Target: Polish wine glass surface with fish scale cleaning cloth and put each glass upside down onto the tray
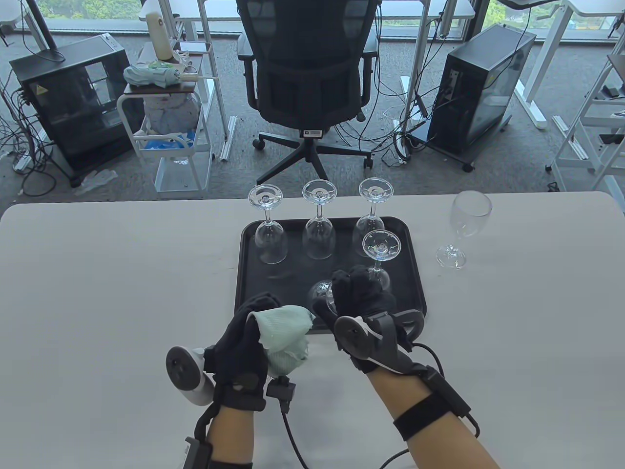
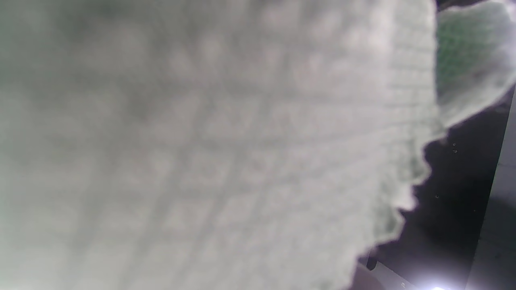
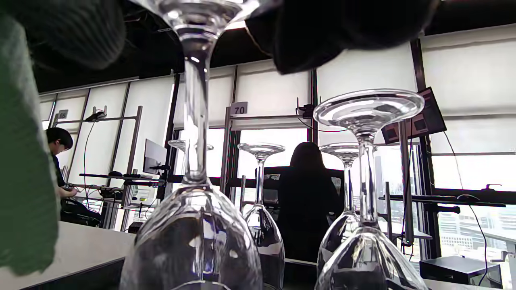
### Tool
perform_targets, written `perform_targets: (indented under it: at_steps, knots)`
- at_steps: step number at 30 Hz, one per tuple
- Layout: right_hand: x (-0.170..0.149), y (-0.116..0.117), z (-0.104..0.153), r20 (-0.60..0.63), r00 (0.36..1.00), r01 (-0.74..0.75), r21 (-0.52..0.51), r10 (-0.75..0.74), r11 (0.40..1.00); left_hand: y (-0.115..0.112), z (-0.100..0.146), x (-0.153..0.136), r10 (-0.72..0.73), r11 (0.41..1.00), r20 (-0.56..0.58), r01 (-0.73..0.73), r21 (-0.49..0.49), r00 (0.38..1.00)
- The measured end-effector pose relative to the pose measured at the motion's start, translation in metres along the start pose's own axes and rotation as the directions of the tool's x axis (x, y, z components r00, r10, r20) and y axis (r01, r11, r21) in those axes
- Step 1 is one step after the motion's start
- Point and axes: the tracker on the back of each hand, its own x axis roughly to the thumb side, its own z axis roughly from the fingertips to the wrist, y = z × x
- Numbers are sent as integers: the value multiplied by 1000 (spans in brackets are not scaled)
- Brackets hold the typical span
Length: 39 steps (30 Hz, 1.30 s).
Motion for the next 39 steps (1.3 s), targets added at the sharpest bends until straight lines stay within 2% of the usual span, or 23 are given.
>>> perform_targets:
  at_steps: [4,8,13,14,19,22,23,25,28,31,33,36,37,39]
  knots:
    - [11,11,-11,-27,999,-38,59,39,998,1,0,0,8,1000,0,-8,5,1000]
    - [14,10,-18,-31,999,-17,82,19,997,2,0,1,23,1000,3,-23,12,1000]
    - [7,22,-25,-134,974,215,284,-183,934,3,-1,1,26,1000,5,-26,13,1000]
    - [5,23,-25,-183,965,234,282,-187,931,3,-1,1,25,1000,5,-25,11,1000]
    - [-6,23,-34,-242,939,318,342,-244,884,2,0,0,24,1000,4,-24,8,1000]
    - [-12,21,-38,-295,905,406,386,-306,829,2,0,0,20,1000,1,-20,6,1000]
    - [-15,21,-37,-278,881,467,382,-383,797,2,0,0,19,1000,0,-19,5,1000]
    - [-19,13,-31,-285,865,490,300,-413,819,2,0,0,18,1000,0,-18,3,1000]
    - [-29,-5,-15,-165,846,533,265,-507,803,2,0,0,24,1000,1,-24,5,1000]
    - [-57,-22,20,-88,778,626,186,-622,757,2,-1,0,26,1000,6,-26,5,1000]
    - [-87,-27,43,-91,741,671,131,-665,730,3,0,1,31,999,9,-32,9,999]
    - [-156,-11,65,-263,671,716,-11,-693,698,6,0,2,37,999,16,-37,20,999]
    - [-183,2,68,-358,634,717,-62,-686,695,6,0,3,35,999,17,-36,26,999]
    - [-225,30,74,-570,536,714,-87,-623,695,7,0,3,32,999,19,-33,28,999]
